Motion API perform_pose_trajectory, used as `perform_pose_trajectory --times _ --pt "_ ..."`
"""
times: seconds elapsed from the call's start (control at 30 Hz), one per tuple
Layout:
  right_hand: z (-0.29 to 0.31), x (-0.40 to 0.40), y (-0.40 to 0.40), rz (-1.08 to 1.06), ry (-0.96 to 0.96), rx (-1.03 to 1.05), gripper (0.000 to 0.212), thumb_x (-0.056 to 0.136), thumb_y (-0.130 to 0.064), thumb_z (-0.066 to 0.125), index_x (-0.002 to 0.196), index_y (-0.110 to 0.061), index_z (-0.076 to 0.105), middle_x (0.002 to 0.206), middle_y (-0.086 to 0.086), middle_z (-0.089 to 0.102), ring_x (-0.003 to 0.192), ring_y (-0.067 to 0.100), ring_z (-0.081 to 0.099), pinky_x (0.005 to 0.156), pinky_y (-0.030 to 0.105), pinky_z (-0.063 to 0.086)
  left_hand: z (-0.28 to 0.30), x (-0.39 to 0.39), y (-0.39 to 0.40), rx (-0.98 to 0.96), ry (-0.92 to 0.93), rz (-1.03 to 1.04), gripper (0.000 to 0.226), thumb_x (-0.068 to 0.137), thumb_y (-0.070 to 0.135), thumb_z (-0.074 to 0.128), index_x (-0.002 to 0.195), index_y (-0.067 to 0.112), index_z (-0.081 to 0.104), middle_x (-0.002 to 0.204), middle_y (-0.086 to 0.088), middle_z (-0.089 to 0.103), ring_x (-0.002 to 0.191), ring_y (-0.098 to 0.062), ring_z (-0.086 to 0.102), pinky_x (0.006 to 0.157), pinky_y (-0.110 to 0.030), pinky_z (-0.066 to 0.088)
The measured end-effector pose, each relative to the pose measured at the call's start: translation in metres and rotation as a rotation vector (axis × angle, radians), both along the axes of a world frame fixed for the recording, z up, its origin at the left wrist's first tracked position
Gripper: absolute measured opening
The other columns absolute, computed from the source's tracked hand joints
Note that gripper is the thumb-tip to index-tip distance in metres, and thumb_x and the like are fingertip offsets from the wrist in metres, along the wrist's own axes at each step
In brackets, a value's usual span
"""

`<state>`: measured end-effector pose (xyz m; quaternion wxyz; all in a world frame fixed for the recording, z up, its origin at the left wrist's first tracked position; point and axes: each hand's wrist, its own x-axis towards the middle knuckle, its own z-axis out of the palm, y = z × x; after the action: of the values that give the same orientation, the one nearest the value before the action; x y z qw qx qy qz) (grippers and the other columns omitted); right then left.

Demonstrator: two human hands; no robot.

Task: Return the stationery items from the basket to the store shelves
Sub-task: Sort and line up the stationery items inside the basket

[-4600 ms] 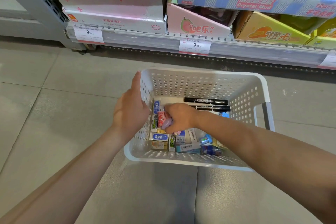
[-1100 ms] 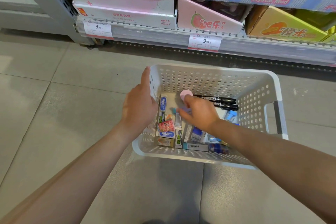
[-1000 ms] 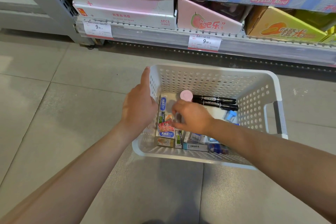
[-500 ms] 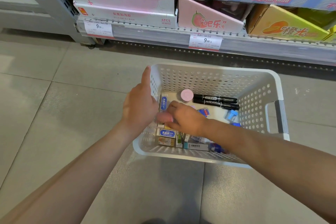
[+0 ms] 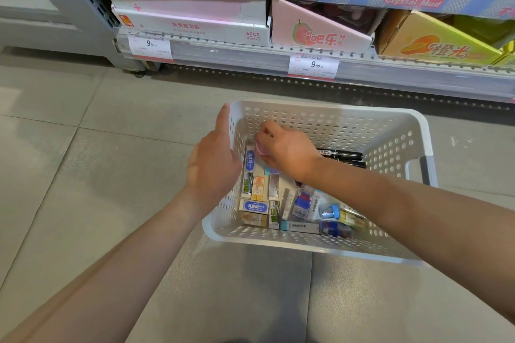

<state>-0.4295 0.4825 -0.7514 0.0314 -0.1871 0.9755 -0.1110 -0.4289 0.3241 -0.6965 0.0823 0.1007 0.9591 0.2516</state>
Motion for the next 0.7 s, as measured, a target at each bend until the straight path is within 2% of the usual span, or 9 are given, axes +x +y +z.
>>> perform_pose_trajectory --times 0.1,0.23,0.43,0.53,0.7 --pt "-0.006 -0.001 -0.003 0.008 0.083 0.038 0.031 0.058 -0.006 0.083 0.081 -0.008 0.063 0.077 0.006 0.06 0.046 0.02 0.053 0.038 0.019 0.027 0.0 0.0 0.0 0.003 0.003 0.0 0.07 0.089 0.001 0.044 0.149 0.017 0.011 0.077 -0.008 0.057 0.061 -0.017 0.052 0.05 -0.026 0.036" --pt "-0.014 -0.003 -0.002 0.042 0.087 0.048 0.043 0.045 0.001 0.086 0.08 -0.009 0.064 0.072 0.005 0.06 0.043 0.019 0.053 0.036 0.018 0.028 -0.001 0.001 0.0 0.011 -0.004 0.003 0.07 0.089 0.001 0.044 0.149 0.016 0.012 0.075 -0.006 0.054 0.058 -0.015 0.048 0.049 -0.025 0.033" --pt "-0.022 0.001 0.005 0.087 0.04 0.064 0.04 0.045 -0.002 0.087 0.075 -0.009 0.064 0.074 0.006 0.06 0.043 0.017 0.052 0.038 0.016 0.027 -0.002 0.0 -0.001 0.007 0.005 0.0 0.07 0.088 0.0 0.044 0.149 0.016 0.012 0.069 -0.003 0.049 0.055 -0.013 0.044 0.046 -0.023 0.026" --pt "-0.029 0.002 0.006 0.099 0.055 0.068 0.042 0.041 -0.003 0.088 0.075 -0.011 0.065 0.073 0.005 0.06 0.043 0.016 0.054 0.036 0.016 0.028 -0.001 0.001 0.0 0.013 -0.001 0.004 0.071 0.089 0.001 0.045 0.149 0.017 0.012 0.074 -0.004 0.051 0.057 -0.014 0.044 0.046 -0.022 0.028" --pt "-0.038 0.001 0.007 0.082 0.135 0.015 0.042 0.041 -0.004 0.088 0.076 -0.011 0.065 0.074 0.004 0.061 0.055 0.02 0.059 0.037 0.022 0.045 0.002 0.002 0.0 0.025 -0.021 0.0 0.071 0.089 0.001 0.045 0.149 0.017 0.01 0.08 -0.004 0.052 0.056 -0.01 0.042 0.045 -0.02 0.025"
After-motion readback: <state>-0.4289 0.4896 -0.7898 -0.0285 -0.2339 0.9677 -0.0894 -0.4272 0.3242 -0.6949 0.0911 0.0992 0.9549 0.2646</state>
